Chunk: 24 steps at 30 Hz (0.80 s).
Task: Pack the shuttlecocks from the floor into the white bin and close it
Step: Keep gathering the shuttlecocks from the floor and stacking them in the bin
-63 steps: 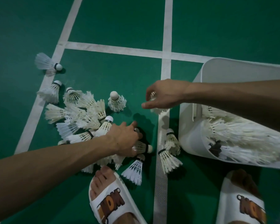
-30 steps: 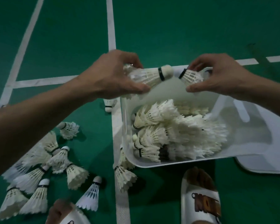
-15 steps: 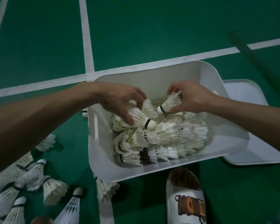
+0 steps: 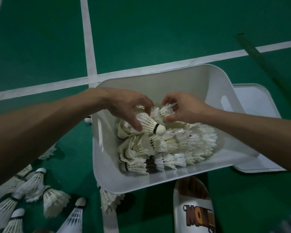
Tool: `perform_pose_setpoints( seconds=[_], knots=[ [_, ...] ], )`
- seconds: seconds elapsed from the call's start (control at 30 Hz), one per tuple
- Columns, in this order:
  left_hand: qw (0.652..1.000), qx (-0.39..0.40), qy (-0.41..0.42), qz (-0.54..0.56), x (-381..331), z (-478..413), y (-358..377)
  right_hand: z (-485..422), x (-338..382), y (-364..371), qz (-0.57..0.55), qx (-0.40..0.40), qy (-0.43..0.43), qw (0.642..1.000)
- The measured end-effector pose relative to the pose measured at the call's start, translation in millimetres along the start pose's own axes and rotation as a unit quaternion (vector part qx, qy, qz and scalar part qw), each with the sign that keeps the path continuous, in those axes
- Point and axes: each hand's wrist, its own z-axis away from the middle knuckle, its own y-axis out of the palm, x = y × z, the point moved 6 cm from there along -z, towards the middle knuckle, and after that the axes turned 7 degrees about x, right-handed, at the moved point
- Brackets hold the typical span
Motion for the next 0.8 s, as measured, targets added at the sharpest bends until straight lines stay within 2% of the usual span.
perform_pose_setpoints(
  seconds=[0.17, 0.27, 0.43, 0.6, 0.7, 0.8],
  knots=[
    [1.0, -0.019, -0.002, -0.005, 4.7, 2.7, -0.8, -0.8, -6.0, -6.1, -0.121, 0.057, -0.004, 0.991],
    [1.0, -0.027, -0.002, -0.01, 7.1, 3.4, -1.1, 0.2, -11.2, -6.3, -0.126, 0.077, 0.0, 0.989],
    [0.999, -0.035, -0.012, -0.021, 7.2, 2.8, -1.6, -10.6, 1.6, 6.4, -0.1, 0.049, -0.011, 0.994],
    [0.999, -0.039, -0.028, -0.014, 8.5, 9.4, -5.8, -17.0, 6.0, 2.2, -0.121, 0.03, -0.032, 0.992],
    [0.998, -0.051, -0.04, -0.003, 6.4, 14.7, -10.1, -7.3, 2.8, -8.8, -0.123, 0.029, -0.023, 0.992],
    [0.995, -0.076, -0.055, 0.016, 2.1, 22.0, -20.7, 12.2, 3.2, -33.0, -0.135, -0.011, -0.02, 0.991]
  ],
)
